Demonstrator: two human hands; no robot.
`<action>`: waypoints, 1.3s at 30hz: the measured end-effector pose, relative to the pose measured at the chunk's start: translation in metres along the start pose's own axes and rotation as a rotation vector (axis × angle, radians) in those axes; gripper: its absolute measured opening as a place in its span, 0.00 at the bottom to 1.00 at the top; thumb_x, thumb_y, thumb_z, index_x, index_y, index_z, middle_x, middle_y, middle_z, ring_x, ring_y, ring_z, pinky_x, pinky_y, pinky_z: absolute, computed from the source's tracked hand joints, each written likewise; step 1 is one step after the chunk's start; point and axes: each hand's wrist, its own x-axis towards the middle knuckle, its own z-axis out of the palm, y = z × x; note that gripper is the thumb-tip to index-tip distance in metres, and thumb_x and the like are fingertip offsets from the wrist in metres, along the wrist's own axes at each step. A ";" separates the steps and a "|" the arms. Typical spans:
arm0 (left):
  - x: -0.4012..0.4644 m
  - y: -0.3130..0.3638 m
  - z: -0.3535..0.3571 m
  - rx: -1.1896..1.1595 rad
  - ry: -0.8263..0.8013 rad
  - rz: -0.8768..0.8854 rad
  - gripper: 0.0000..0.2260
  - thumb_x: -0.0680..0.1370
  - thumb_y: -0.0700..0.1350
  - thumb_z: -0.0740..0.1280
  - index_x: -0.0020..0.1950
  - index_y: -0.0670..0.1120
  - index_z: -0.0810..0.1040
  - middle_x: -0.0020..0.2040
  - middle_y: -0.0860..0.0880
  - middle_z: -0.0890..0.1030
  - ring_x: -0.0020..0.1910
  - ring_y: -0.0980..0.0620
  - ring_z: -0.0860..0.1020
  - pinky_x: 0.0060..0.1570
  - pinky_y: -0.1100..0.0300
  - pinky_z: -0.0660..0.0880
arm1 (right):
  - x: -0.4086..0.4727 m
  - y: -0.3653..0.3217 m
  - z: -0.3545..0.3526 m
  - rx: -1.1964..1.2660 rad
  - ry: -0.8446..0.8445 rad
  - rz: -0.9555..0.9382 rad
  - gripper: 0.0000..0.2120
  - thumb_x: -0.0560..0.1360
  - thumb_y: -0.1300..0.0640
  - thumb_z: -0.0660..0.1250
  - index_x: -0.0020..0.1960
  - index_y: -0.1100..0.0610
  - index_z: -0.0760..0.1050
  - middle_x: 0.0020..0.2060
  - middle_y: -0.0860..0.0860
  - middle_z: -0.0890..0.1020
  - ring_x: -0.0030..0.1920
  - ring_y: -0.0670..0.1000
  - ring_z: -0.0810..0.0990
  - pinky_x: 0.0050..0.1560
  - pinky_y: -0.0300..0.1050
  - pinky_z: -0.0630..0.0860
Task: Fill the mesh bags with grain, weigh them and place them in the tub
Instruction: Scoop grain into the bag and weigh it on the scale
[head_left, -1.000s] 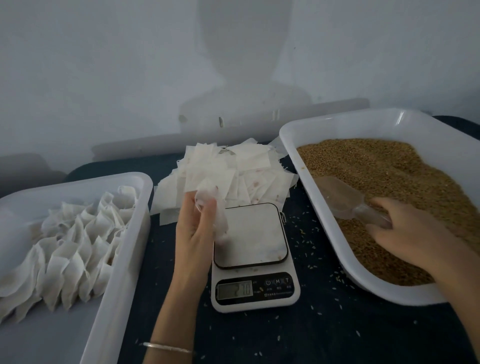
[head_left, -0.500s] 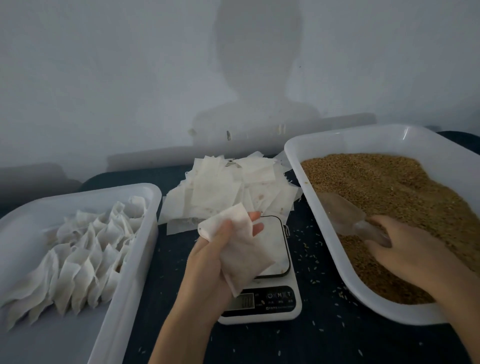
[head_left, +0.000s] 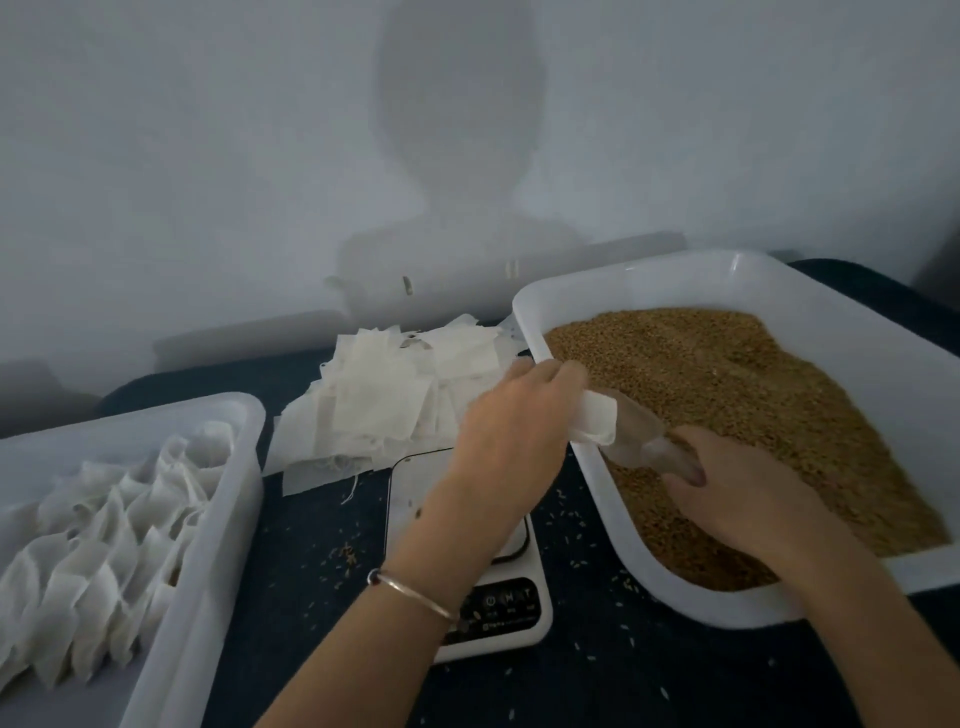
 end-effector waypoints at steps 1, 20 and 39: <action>0.004 0.001 0.005 0.067 -0.032 0.027 0.12 0.76 0.34 0.64 0.56 0.46 0.71 0.53 0.51 0.75 0.55 0.50 0.70 0.42 0.57 0.69 | 0.000 0.001 0.000 0.002 0.010 -0.006 0.17 0.78 0.48 0.60 0.65 0.51 0.68 0.48 0.49 0.79 0.46 0.51 0.78 0.51 0.49 0.77; 0.014 0.004 0.010 0.288 -0.096 0.057 0.17 0.74 0.34 0.66 0.60 0.46 0.69 0.59 0.51 0.74 0.61 0.50 0.68 0.45 0.60 0.61 | 0.000 0.002 0.003 -0.034 0.060 -0.039 0.18 0.78 0.48 0.60 0.67 0.52 0.67 0.44 0.48 0.77 0.43 0.50 0.78 0.47 0.47 0.77; 0.028 0.003 0.014 0.374 -0.089 0.144 0.15 0.76 0.35 0.63 0.62 0.46 0.69 0.61 0.50 0.74 0.62 0.50 0.68 0.46 0.60 0.60 | 0.000 0.000 0.003 -0.028 0.050 -0.018 0.20 0.78 0.46 0.60 0.68 0.50 0.66 0.46 0.48 0.78 0.46 0.51 0.78 0.49 0.49 0.77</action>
